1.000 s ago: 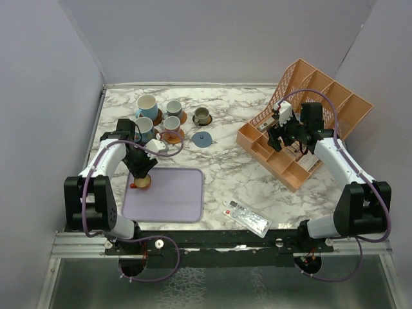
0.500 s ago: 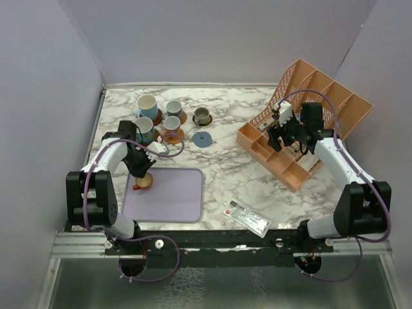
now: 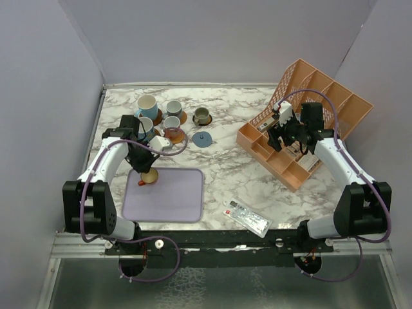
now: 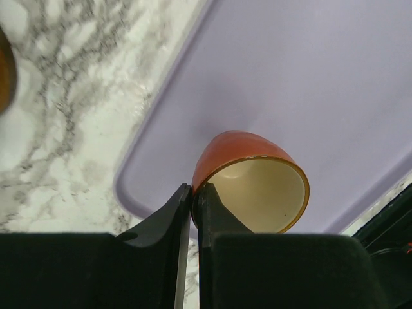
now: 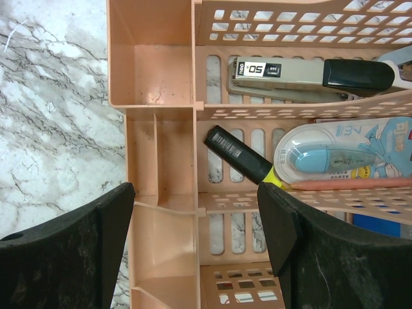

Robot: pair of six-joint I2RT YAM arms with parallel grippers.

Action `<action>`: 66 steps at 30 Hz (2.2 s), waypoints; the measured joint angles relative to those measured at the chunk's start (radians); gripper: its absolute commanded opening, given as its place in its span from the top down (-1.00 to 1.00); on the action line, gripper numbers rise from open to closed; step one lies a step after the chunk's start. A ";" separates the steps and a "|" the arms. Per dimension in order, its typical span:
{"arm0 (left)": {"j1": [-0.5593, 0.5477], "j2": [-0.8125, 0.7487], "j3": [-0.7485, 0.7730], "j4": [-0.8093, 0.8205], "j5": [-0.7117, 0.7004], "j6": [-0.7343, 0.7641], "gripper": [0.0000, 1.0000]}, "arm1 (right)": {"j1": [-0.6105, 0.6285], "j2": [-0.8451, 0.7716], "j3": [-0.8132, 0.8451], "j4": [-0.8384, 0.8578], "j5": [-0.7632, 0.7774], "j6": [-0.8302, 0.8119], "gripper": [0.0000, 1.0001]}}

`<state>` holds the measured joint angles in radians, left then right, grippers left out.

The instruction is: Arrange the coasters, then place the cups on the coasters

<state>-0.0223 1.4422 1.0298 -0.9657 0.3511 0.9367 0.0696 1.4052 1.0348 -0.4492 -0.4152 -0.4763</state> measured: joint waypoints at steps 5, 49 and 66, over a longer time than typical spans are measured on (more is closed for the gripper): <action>-0.089 -0.011 0.109 -0.007 0.027 -0.079 1.00 | 0.000 -0.005 0.000 0.000 0.000 0.000 -0.57; -0.350 0.851 1.076 0.011 -0.008 -0.377 1.00 | 0.000 -0.018 0.000 0.000 -0.001 0.000 -0.57; -0.364 0.923 1.178 -0.042 -0.026 -0.364 1.00 | 0.000 -0.018 0.000 0.000 0.000 0.000 -0.57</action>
<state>-0.3866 2.3650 2.2082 -1.0077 0.3256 0.5728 0.0696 1.3872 1.0348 -0.4496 -0.4156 -0.4763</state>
